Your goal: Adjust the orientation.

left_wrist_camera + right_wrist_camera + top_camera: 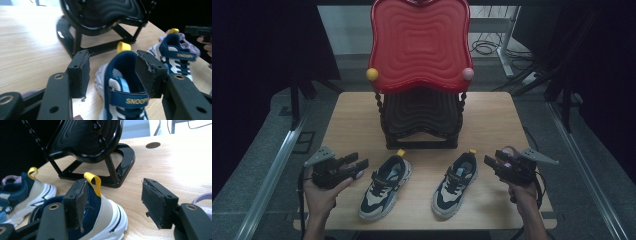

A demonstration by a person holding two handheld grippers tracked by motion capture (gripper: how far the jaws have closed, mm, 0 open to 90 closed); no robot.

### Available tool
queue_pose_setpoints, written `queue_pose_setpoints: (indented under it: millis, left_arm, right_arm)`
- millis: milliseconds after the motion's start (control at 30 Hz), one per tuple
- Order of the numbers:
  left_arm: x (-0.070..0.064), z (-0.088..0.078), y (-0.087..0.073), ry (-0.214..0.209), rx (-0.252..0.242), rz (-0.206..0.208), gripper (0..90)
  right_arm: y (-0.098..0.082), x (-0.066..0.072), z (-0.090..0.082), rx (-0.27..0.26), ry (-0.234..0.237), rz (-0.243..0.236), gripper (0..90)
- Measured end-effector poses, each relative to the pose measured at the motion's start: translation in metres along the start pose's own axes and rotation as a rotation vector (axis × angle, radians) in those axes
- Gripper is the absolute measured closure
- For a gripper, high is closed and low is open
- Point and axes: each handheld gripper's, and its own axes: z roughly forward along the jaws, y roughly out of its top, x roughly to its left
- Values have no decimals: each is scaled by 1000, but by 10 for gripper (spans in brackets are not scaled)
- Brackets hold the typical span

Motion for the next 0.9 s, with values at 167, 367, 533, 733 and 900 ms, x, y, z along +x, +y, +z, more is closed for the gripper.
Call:
queue_pose_setpoints:
  millis: [167,367,533,733,900]
  left_arm:
    - [-7,-5,9,-39,31,31,584]
    - [-7,-11,9,-15,25,54,773]
    - [-5,-12,3,4,37,52,858]
    - [-4,-19,0,25,45,58,895]
    - [5,-32,-7,60,60,42,899]
  right_arm:
    - [-1,6,0,18,-8,-30,399]
    - [-3,7,2,20,-17,-23,393]
    - [-4,5,1,18,-20,-13,387]
    - [-5,3,-2,17,-30,-7,383]
    - [-7,2,-1,24,-39,-5,382]
